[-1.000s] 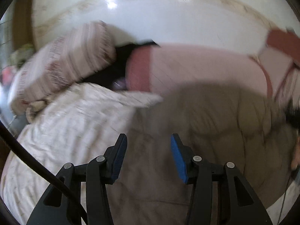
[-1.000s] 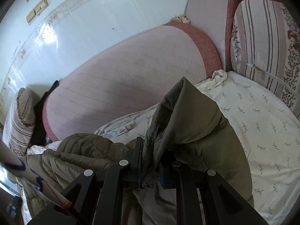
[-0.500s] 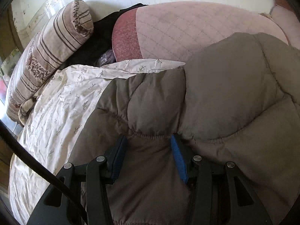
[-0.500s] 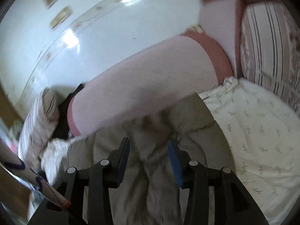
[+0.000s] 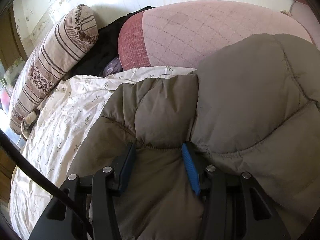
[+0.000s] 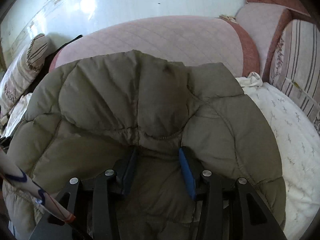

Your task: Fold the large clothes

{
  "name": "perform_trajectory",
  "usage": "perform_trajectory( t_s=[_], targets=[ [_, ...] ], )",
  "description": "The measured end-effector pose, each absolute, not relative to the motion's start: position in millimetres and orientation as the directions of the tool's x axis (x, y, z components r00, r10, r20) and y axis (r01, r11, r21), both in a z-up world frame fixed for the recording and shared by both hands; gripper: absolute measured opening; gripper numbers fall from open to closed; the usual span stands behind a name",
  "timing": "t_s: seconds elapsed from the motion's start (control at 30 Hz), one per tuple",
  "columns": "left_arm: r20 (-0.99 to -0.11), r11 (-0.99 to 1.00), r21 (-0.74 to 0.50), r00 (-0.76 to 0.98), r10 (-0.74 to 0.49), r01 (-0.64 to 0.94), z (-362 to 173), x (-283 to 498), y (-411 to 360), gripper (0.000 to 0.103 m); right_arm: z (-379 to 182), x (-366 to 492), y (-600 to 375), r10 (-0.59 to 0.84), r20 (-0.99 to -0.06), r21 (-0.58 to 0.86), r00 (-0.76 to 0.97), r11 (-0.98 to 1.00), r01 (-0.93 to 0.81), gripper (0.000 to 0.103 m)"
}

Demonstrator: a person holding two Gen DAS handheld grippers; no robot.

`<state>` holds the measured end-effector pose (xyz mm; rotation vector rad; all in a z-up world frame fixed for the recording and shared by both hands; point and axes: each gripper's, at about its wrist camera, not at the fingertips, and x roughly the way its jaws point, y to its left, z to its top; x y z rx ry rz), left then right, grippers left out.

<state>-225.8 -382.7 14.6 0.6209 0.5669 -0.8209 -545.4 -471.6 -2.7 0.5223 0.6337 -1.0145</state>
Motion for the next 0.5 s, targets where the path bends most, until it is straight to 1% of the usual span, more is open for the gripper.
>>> perform_trajectory(
  t_s=[0.1, 0.17, 0.27, 0.33, 0.4, 0.5],
  targets=[
    [-0.671, 0.532, 0.310, 0.578, -0.465, 0.788, 12, -226, -389, 0.048, -4, -543, -475, -0.599, -0.711, 0.107, 0.368, 0.424, 0.899, 0.046],
    [-0.675, 0.532, 0.328, 0.587, -0.447, 0.781, 13, -227, -391, 0.048, 1, -538, -475, -0.596, -0.732, 0.078, 0.330, 0.408, 0.909, 0.046],
    [-0.699, 0.544, 0.312, 0.576, -0.425, 0.779, 23, -227, -377, 0.047, 24, -549, -465, -0.579, -0.756, 0.103, 0.305, 0.354, 0.929, 0.047],
    [-0.718, 0.553, 0.217, 0.515, -0.468, 0.805, 41, -234, -353, 0.047, 44, -562, -444, -0.586, -0.713, 0.189, 0.385, 0.369, 0.910, 0.047],
    [-0.708, 0.548, 0.142, 0.471, -0.526, 0.825, 59, -248, -324, 0.047, 61, -566, -413, -0.602, -0.678, 0.199, 0.422, 0.402, 0.894, 0.047],
    [-0.695, 0.527, 0.124, 0.453, -0.558, 0.841, 69, -276, -293, 0.048, 68, -565, -384, -0.582, -0.660, 0.245, 0.475, 0.431, 0.869, 0.047]
  ],
)
